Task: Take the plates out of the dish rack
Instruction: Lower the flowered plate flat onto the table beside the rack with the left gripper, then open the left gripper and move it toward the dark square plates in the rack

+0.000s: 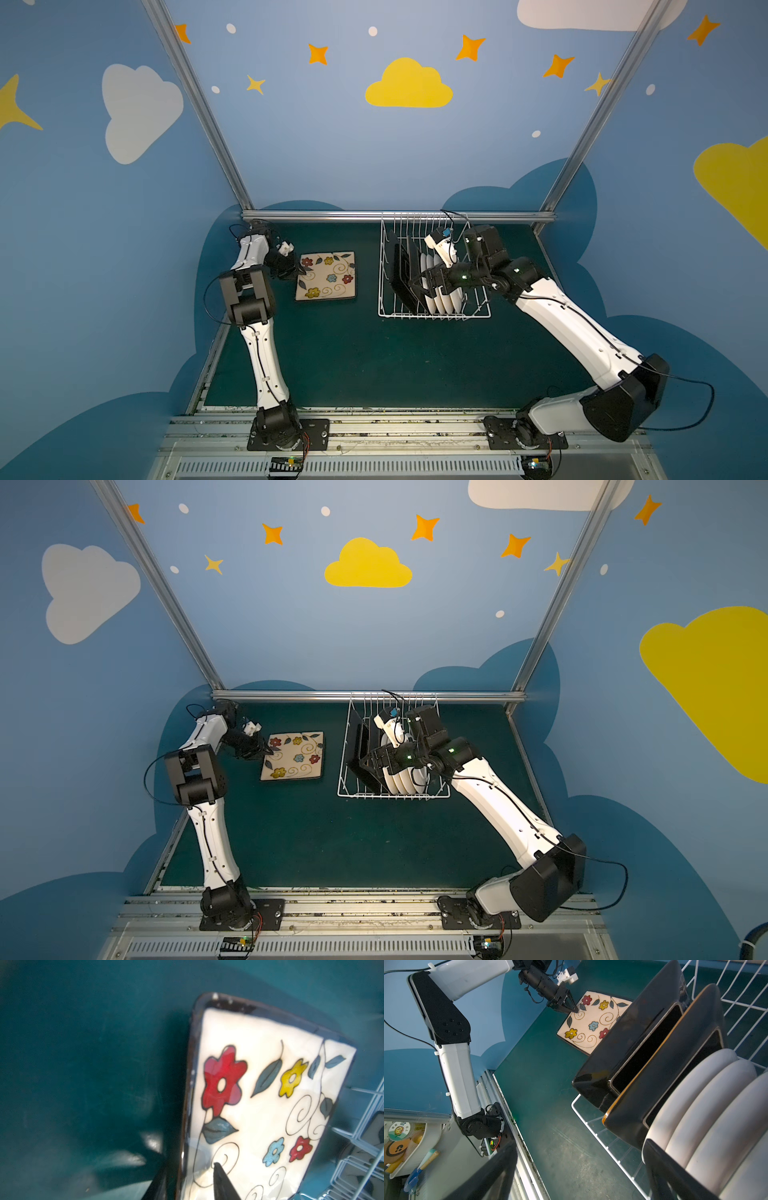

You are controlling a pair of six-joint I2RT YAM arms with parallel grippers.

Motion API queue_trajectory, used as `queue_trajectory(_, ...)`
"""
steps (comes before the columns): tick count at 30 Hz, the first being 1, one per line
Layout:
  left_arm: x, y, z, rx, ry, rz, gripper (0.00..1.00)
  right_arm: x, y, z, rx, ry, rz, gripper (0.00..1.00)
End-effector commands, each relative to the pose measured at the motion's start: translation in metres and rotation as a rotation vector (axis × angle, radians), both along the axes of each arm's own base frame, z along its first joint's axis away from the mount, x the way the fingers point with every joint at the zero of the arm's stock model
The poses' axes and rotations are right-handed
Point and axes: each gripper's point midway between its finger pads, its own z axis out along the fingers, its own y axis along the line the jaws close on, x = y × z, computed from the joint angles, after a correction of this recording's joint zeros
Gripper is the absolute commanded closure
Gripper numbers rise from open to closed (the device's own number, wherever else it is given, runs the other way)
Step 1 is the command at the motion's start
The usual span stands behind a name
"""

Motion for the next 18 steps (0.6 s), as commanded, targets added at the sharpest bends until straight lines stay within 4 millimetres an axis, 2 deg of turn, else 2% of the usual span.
queue_trajectory(1, 0.003, 0.006, 0.012, 0.034, -0.017, 0.025, 0.5, 0.004, -0.001, 0.01, 0.007, -0.029, -0.019, 0.06)
queue_trajectory(3, 0.003, 0.007, 0.018, 0.039, -0.03, 0.037, 0.42, 0.004, -0.002, 0.012, 0.008, -0.035, -0.023, 0.06)
queue_trajectory(5, 0.003, 0.008, 0.026, 0.046, -0.045, 0.059, 0.38, 0.004, -0.004, 0.012, 0.007, -0.041, -0.03, 0.06)
queue_trajectory(9, 0.003, 0.004, 0.05, 0.033, -0.102, 0.105, 0.25, 0.004, -0.006, 0.014, 0.011, -0.056, -0.046, 0.06)
queue_trajectory(14, 0.001, -0.013, 0.092, -0.027, -0.213, 0.129, 0.14, 0.004, -0.012, 0.017, 0.007, -0.073, -0.073, 0.06)
queue_trajectory(18, -0.01, -0.037, 0.127, -0.024, -0.308, 0.098, 0.04, 0.003, -0.017, 0.022, 0.019, -0.105, -0.088, 0.06)
